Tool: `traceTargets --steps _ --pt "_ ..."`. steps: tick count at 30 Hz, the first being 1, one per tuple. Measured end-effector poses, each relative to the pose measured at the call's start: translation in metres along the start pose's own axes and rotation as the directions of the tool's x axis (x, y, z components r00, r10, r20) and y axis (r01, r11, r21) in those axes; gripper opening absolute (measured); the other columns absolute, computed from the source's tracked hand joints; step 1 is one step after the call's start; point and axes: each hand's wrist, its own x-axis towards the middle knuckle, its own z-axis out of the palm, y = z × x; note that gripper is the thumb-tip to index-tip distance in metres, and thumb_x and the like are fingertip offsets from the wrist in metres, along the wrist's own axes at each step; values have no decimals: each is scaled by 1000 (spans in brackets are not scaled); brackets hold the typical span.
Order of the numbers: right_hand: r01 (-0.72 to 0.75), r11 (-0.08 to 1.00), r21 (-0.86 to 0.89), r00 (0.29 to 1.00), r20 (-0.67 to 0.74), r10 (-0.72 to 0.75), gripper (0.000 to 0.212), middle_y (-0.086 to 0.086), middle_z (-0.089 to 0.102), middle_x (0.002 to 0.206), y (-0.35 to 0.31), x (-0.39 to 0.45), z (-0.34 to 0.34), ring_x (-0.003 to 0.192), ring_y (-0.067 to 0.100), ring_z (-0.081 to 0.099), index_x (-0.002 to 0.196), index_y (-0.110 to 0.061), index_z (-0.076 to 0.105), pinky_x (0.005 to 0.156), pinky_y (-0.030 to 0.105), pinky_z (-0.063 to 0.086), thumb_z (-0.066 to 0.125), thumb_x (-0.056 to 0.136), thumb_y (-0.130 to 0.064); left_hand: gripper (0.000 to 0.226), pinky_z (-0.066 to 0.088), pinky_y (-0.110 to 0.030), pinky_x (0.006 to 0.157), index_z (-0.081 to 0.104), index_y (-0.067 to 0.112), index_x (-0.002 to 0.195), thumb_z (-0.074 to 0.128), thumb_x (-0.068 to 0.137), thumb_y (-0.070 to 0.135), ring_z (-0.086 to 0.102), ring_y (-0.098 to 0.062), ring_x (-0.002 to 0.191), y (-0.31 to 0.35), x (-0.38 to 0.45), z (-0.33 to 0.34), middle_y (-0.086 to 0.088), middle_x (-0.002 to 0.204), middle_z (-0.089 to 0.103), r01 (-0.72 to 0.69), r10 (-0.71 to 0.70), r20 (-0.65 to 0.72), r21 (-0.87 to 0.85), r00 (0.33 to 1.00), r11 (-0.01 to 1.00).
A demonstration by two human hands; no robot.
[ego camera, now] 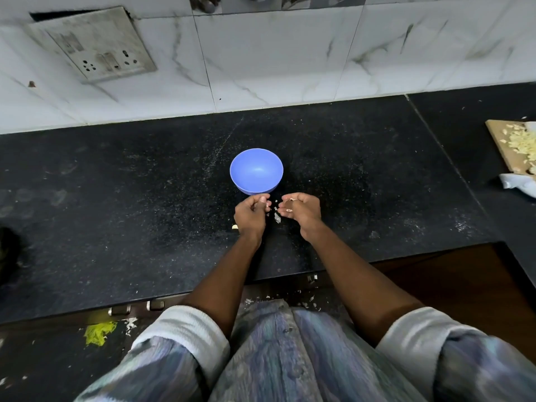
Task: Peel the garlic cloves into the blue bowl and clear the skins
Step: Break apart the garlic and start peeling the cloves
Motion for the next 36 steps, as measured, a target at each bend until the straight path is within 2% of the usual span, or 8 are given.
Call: traceTargets --steps 4,8,12,17,21,25,30,36 --pt "-55 998 8 989 139 53 13 27 75 95 3 -2 9 85 29 78 102 6 71 74 30 63 66 90 10 15 65 -39 80 78 7 104 63 103 4 75 -17 74 1 0 -7 -6 84 80 24 -24 -1 42 1000 999" --pt "6 995 -102 1000 25 -4 17 19 76 88 6 -3 17 79 25 78 92 -1 74 76 33 65 61 88 10 19 65 -39 84 77 13 98 61 100 1 77 -17 79 1 -1 -13 -2 85 80 -4 4 -2 208 1000 978" --pt "83 988 -133 996 -26 -87 24 13 76 88 2 -4 20 77 22 78 91 -4 74 75 32 65 57 87 11 29 52 -24 83 73 12 114 50 101 0 69 -13 86 9 -8 -16 -1 96 76 -144 116 93 405 989 903" --pt "111 985 -136 993 -17 -114 24 13 76 87 4 -4 23 78 20 78 87 -7 74 77 32 65 59 87 12 41 55 -29 96 68 7 130 51 96 -8 72 -17 96 5 -2 -19 -4 100 79 -202 136 175 449 975 871" --pt "95 987 -128 995 -23 -99 22 14 76 87 5 -4 23 75 19 78 88 -5 74 75 31 64 60 88 12 37 61 -34 95 79 16 109 55 96 -9 75 -10 88 -2 3 -24 3 90 81 -135 83 160 354 984 925" --pt "84 993 -83 996 5 -84 21 18 75 89 4 -8 24 74 18 77 94 -1 73 70 25 62 59 88 14 33 62 -41 93 80 16 101 55 101 -5 71 -14 80 -3 4 -29 -8 90 80 -8 -14 145 156 989 988" --pt "90 980 -177 995 -20 -95 20 13 76 86 5 -6 27 71 17 77 88 -10 75 75 34 65 64 86 7 23 64 -38 88 82 14 101 69 95 -4 76 -14 82 -2 8 -44 -2 88 81 -71 58 69 191 996 979" --pt "67 986 -156 997 40 -62 18 18 76 87 4 -12 37 73 22 78 93 -3 75 69 28 63 65 87 10 25 62 -36 94 81 13 108 66 98 -3 78 -14 95 1 6 -48 2 98 82 -154 132 127 182 983 971"
